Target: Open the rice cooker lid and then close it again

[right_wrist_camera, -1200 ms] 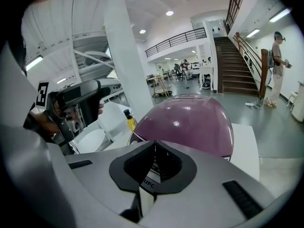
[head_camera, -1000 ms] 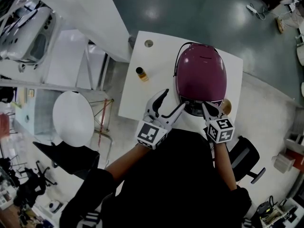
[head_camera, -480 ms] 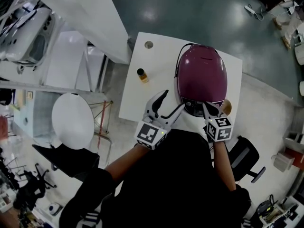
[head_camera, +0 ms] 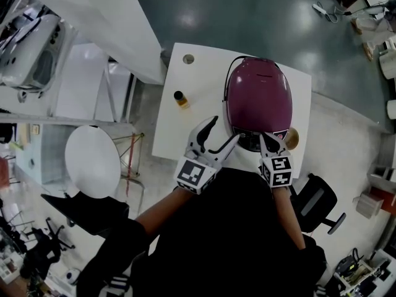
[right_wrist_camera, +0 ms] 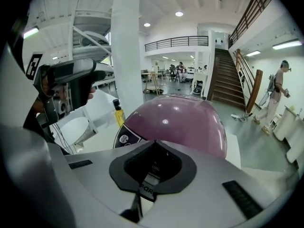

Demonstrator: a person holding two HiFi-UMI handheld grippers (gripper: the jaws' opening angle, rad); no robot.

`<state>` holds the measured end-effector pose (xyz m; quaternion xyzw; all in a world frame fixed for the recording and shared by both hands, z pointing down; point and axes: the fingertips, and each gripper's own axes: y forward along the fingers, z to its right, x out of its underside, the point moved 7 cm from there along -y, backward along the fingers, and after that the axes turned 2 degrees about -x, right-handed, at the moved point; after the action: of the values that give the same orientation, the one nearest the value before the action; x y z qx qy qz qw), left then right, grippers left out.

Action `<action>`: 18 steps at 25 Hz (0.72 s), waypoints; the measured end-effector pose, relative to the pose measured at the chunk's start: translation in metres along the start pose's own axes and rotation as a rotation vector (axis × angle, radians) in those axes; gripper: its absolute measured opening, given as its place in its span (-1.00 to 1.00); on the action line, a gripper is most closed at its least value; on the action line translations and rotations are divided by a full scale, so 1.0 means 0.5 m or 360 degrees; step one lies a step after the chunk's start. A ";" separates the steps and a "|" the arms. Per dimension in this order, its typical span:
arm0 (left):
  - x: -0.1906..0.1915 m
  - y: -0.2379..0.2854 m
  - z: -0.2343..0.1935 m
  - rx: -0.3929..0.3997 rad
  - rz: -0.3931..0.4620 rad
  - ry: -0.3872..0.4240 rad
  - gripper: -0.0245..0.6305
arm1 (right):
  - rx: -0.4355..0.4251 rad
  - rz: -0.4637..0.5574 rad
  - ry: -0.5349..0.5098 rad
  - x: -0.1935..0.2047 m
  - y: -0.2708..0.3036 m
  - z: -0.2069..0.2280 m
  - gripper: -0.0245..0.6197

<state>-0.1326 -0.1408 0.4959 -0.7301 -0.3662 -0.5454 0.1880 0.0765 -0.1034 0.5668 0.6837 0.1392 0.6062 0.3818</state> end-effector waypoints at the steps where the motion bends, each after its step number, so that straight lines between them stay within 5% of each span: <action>1: -0.001 0.000 0.001 0.0004 0.0001 -0.0001 -0.09 | 0.0009 0.0008 -0.0001 0.001 -0.001 -0.001 -0.92; 18: 0.007 0.002 -0.003 0.0021 -0.0009 -0.0012 -0.09 | 0.0046 0.0046 0.0037 0.007 0.000 -0.001 -0.92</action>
<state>-0.1324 -0.1416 0.4998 -0.7298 -0.3727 -0.5408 0.1899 0.0770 -0.1009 0.5691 0.6840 0.1426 0.6174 0.3614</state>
